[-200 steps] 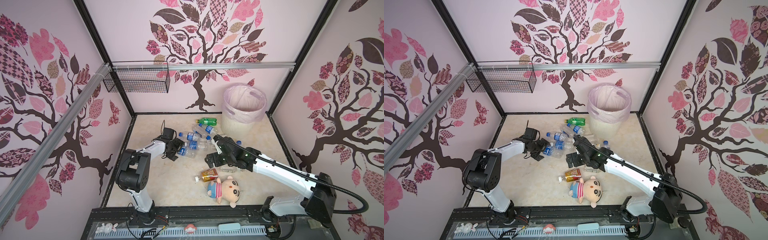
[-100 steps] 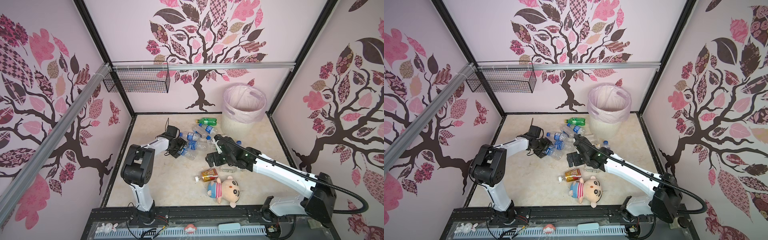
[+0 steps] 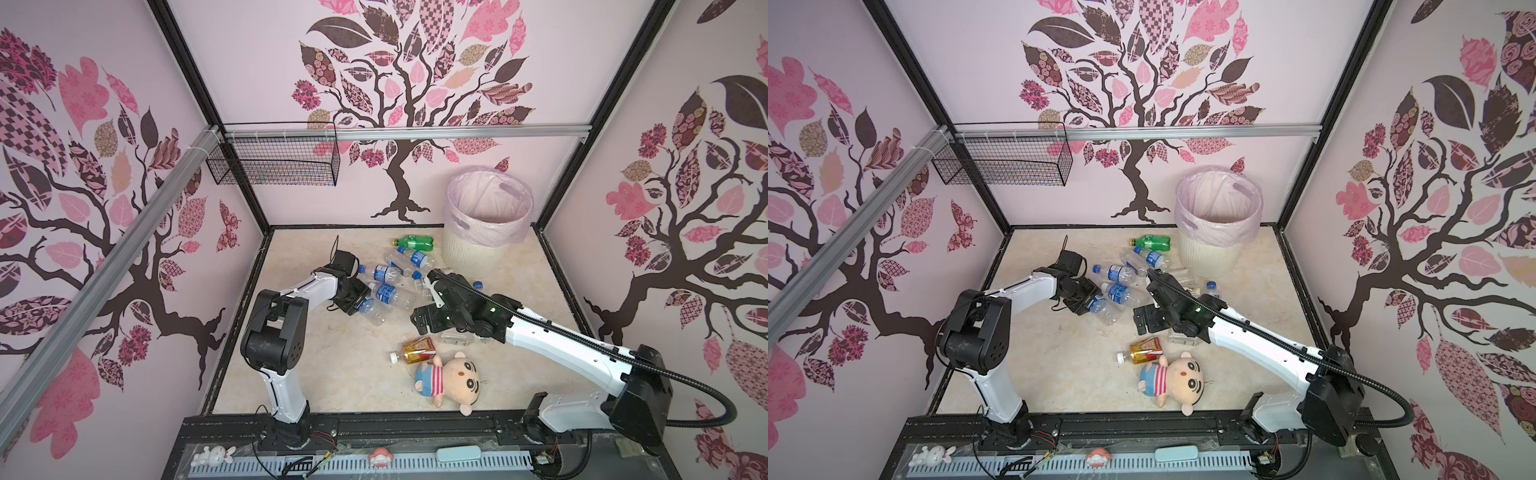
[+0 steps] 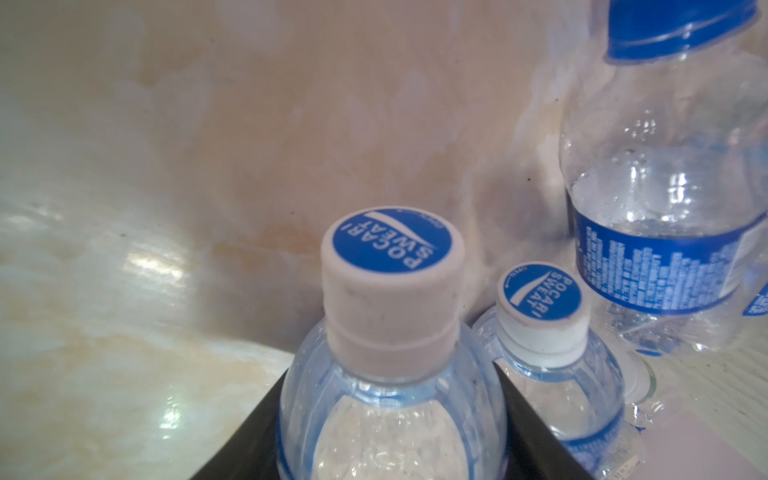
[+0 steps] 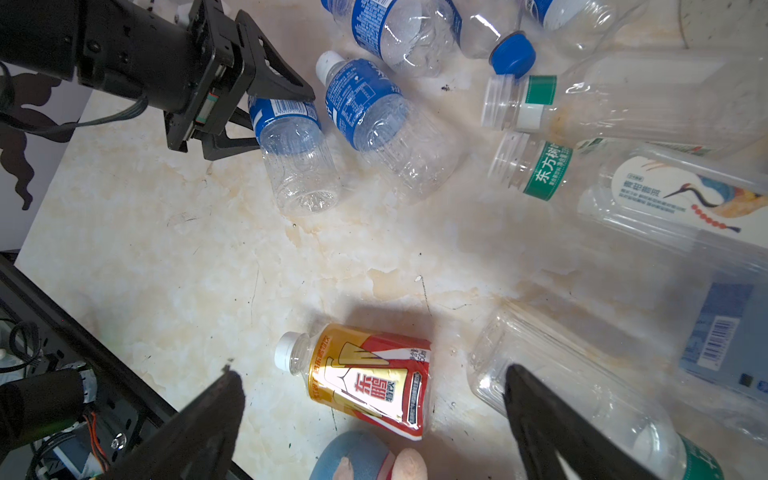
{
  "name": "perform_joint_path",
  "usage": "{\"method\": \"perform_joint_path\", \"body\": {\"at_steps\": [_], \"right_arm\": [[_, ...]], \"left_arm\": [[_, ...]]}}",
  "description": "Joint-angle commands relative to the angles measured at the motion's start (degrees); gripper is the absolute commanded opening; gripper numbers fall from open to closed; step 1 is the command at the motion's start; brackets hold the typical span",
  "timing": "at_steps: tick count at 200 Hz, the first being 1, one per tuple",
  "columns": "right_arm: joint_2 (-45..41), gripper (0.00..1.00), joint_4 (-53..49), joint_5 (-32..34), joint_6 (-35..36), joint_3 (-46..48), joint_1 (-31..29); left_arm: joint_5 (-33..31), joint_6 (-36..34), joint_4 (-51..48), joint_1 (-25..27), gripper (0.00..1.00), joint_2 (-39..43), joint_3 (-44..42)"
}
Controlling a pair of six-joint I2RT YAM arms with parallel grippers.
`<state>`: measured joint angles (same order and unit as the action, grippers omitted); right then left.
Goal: Throw the plastic bottles in the bin
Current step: 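Lower the left gripper onto a blue-labelled water bottle and grasp its cap, then lift the blue-labelled bottle with the left gripper while the right gripper grasps its body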
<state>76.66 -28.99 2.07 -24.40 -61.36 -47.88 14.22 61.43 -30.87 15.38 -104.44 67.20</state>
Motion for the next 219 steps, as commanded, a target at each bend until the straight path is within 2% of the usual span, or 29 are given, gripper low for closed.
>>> {"method": "perform_joint_path", "body": {"at_steps": [1,50,104,147,186,219], "right_arm": [[0.57,0.99,-1.81,-1.43,0.16,-1.12,0.11],[-1.27,0.99,-3.82,0.37,-0.73,-3.01,0.10],[5.38,0.99,-6.31,-1.33,4.16,-19.40,0.93],[10.99,1.00,-9.09,-10.60,5.76,-32.08,4.65],[12.78,0.99,-6.60,-16.30,5.22,-33.39,5.14],[13.59,0.99,-4.03,-17.94,4.28,-31.40,5.14]], "left_arm": [[-0.10,-2.64,-1.16,0.12,0.60,4.36,1.16],[1.47,-6.21,-5.11,0.52,0.58,12.37,4.63],[2.17,-4.79,-8.14,3.00,0.59,18.40,10.76],[4.12,-1.19,-8.69,3.90,0.59,22.06,14.56],[5.07,-0.04,-9.16,4.64,0.58,24.40,17.38],[6.73,1.22,-8.85,5.14,0.57,24.29,19.36]]}}
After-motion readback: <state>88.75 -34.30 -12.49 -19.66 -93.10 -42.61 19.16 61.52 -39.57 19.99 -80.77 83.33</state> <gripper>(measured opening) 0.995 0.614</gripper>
